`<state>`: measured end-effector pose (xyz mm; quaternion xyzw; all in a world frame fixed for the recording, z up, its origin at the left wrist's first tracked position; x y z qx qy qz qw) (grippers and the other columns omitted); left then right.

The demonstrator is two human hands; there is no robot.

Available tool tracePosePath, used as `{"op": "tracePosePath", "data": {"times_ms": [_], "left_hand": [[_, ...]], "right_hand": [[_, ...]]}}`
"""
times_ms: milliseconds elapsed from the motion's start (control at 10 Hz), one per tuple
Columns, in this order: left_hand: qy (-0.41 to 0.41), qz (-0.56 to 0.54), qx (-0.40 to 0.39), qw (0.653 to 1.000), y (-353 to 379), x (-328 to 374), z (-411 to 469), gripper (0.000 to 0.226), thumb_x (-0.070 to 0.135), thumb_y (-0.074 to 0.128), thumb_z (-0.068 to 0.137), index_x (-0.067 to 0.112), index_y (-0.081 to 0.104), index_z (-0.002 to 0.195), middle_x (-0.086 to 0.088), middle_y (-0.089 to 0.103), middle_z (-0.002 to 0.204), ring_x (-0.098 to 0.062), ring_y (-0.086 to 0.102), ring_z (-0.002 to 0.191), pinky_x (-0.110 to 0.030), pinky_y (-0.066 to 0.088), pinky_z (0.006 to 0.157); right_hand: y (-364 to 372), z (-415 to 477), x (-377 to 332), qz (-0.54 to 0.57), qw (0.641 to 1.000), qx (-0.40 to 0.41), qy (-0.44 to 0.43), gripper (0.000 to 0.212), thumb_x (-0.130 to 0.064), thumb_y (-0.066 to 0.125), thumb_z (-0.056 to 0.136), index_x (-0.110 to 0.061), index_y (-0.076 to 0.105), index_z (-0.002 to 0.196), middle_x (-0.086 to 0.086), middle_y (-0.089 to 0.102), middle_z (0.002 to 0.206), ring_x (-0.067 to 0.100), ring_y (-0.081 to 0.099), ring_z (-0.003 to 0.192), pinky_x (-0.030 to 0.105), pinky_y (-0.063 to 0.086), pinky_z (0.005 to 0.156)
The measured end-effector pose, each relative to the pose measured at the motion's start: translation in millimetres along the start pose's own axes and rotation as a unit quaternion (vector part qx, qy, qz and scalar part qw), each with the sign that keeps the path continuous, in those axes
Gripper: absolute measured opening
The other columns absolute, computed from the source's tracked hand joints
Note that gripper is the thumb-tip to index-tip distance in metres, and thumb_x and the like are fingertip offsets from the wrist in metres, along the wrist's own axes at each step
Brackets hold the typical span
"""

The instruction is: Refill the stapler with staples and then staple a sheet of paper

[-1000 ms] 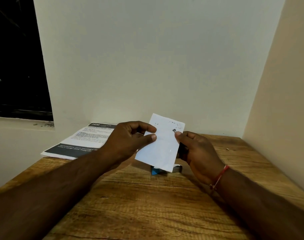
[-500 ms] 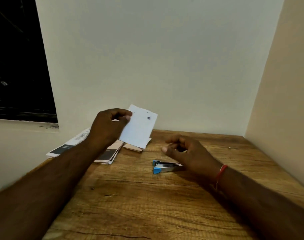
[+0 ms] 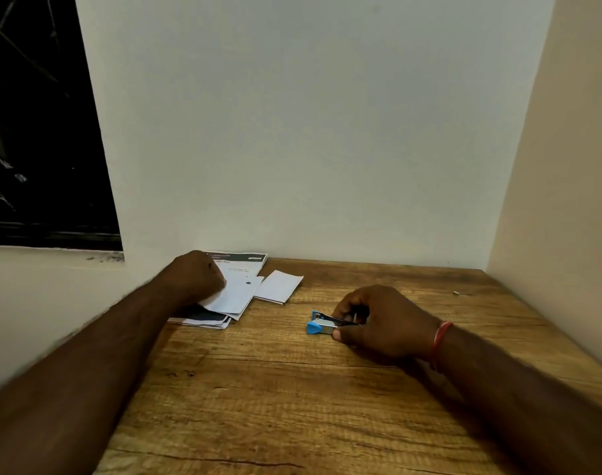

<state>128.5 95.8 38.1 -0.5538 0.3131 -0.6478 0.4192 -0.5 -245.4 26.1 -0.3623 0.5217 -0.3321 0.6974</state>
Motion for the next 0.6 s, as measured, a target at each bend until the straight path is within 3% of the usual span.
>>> {"op": "tracePosePath", "data": {"times_ms": [100,200,300,400,500,600], "left_hand": [[-0.006,0.084,-0.033,0.996,-2,0,3,0.044,0.051,0.09,0.088,0.01,0.083,0.103,-0.005,0.082,0.114,-0.028,0.077,0.109,-0.038,0.062,0.093],[-0.017,0.091,-0.017,0.996,2,-8,13,0.057,0.068,0.091,0.077,0.015,0.07,0.084,-0.002,0.076,0.096,-0.025,0.072,0.093,-0.035,0.056,0.077],[-0.007,0.118,-0.006,0.993,3,-5,11,0.062,0.074,0.087,0.077,0.022,0.054,0.071,0.003,0.063,0.084,-0.024,0.067,0.087,-0.034,0.049,0.073],[0.02,0.128,0.015,0.992,0,5,0,0.054,0.071,0.086,0.082,0.021,0.065,0.077,0.002,0.072,0.095,-0.025,0.072,0.099,-0.037,0.061,0.086],[0.045,0.076,0.042,0.995,1,12,-8,0.044,0.064,0.09,0.083,0.022,0.077,0.083,0.003,0.079,0.101,-0.026,0.075,0.105,-0.044,0.064,0.096],[0.079,0.033,0.084,0.993,4,21,-17,0.037,0.064,0.091,0.082,0.031,0.076,0.087,0.004,0.076,0.12,-0.027,0.072,0.12,-0.044,0.06,0.102]], "right_hand": [[2,1,1,-0.006,0.999,0.028,0.025,0.019,-0.045,0.09,0.084,-0.031,0.082,0.095,-0.012,0.078,0.092,0.006,0.071,0.085,0.018,0.053,0.068],[-2,1,2,-0.016,0.994,0.081,0.075,0.016,-0.04,0.089,0.079,-0.028,0.08,0.084,-0.01,0.077,0.085,0.008,0.073,0.078,0.027,0.061,0.067],[-10,1,5,-0.04,0.985,0.112,0.121,0.013,-0.033,0.088,0.078,-0.024,0.078,0.08,-0.008,0.075,0.084,0.009,0.071,0.079,0.036,0.067,0.074],[-17,1,8,-0.069,0.979,0.117,0.15,0.013,-0.031,0.087,0.073,-0.023,0.078,0.078,-0.007,0.075,0.083,0.009,0.072,0.079,0.039,0.068,0.076],[-18,-1,11,-0.079,0.977,0.117,0.159,0.017,-0.03,0.087,0.071,-0.025,0.075,0.083,-0.006,0.073,0.09,0.011,0.071,0.084,0.039,0.067,0.079],[-25,-1,16,-0.085,0.974,0.127,0.165,0.031,-0.037,0.089,0.072,-0.029,0.068,0.094,-0.005,0.074,0.098,0.014,0.071,0.089,0.033,0.061,0.074]]}}
Point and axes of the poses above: each hand's wrist, its own z-axis towards the middle knuckle, its own y-axis out of the palm, x = y × z, the point moved 1 cm from there along z, towards the middle knuckle
